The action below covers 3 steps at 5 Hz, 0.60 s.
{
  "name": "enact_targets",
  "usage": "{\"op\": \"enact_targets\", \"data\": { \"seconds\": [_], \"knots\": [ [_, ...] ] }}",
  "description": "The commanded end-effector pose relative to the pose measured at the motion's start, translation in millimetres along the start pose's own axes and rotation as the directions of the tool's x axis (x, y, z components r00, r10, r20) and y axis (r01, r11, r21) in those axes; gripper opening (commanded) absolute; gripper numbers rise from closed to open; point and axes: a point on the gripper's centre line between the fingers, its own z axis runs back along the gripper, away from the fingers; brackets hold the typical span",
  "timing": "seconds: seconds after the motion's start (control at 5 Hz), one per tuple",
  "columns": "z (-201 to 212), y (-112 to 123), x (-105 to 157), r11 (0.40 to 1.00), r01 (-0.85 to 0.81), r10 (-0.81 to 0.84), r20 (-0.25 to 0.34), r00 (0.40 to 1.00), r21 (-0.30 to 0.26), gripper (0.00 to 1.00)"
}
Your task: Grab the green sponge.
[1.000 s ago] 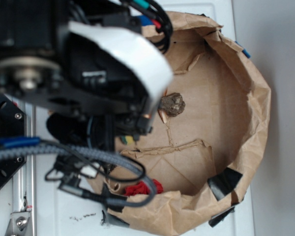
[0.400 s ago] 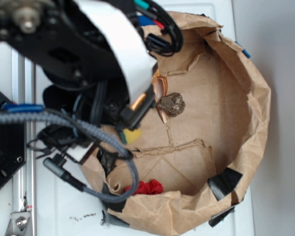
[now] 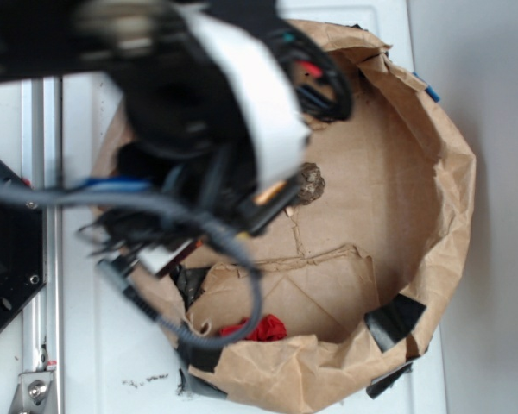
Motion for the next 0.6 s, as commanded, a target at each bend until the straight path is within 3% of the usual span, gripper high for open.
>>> {"op": "enact_targets", "data": {
  "seconds": [0.0,0.2,0.4],
  "knots": [
    [-24.3,22.3,3.2,0.987,0.132,-0.137,0.045,0.99,0.091,1.0],
    [-71.2,25.4,-2.5,0.964,0.241,-0.236,-0.05,0.97,0.117,1.0],
    [-71.2,25.4,-2.5,0.964,0.241,-0.236,-0.05,0.97,0.117,1.0]
  ]
}}
